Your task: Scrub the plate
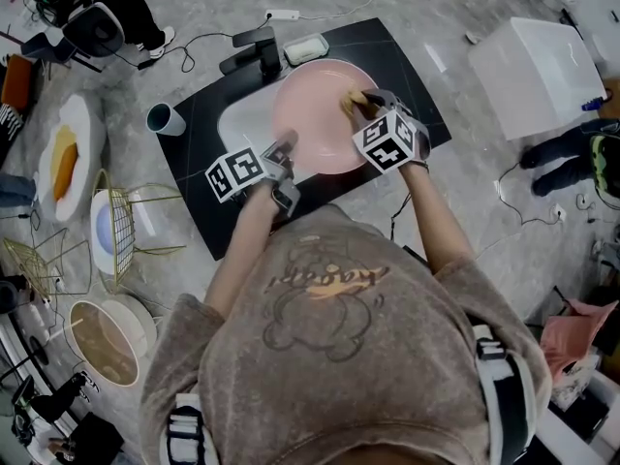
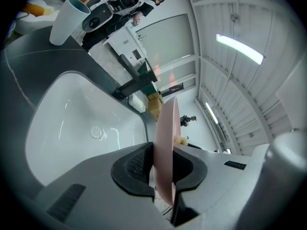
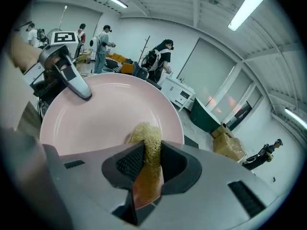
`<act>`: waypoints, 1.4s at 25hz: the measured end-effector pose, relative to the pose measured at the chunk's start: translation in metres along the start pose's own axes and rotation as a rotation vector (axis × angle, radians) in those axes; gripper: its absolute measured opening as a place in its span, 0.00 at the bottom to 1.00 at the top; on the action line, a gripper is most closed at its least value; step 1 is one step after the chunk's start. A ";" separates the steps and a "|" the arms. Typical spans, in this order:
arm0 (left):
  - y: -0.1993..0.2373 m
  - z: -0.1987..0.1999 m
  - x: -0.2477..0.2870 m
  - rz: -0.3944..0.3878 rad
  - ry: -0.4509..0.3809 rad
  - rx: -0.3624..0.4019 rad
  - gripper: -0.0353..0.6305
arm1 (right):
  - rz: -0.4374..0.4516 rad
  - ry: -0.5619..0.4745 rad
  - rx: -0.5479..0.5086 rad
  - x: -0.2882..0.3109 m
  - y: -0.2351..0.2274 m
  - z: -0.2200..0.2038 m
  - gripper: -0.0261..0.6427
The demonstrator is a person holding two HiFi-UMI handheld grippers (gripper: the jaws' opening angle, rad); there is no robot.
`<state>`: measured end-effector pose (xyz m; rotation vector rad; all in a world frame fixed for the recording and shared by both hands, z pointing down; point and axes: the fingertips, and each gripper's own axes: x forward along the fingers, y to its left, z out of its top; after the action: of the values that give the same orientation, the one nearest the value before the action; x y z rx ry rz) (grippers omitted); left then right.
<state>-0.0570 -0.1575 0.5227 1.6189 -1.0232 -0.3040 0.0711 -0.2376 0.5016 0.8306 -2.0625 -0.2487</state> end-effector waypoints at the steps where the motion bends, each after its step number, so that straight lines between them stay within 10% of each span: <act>1: 0.000 0.001 0.000 0.002 -0.002 0.002 0.14 | 0.008 0.001 -0.001 -0.002 0.003 -0.002 0.17; 19: 0.011 0.006 0.008 0.022 -0.010 -0.037 0.14 | 0.228 -0.068 -0.062 -0.014 0.089 0.021 0.17; 35: -0.010 -0.036 0.024 -0.052 0.129 -0.028 0.14 | 0.227 -0.114 -0.172 -0.007 0.078 0.057 0.17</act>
<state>-0.0141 -0.1521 0.5329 1.6198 -0.8763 -0.2450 -0.0076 -0.1811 0.4987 0.4831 -2.1850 -0.3491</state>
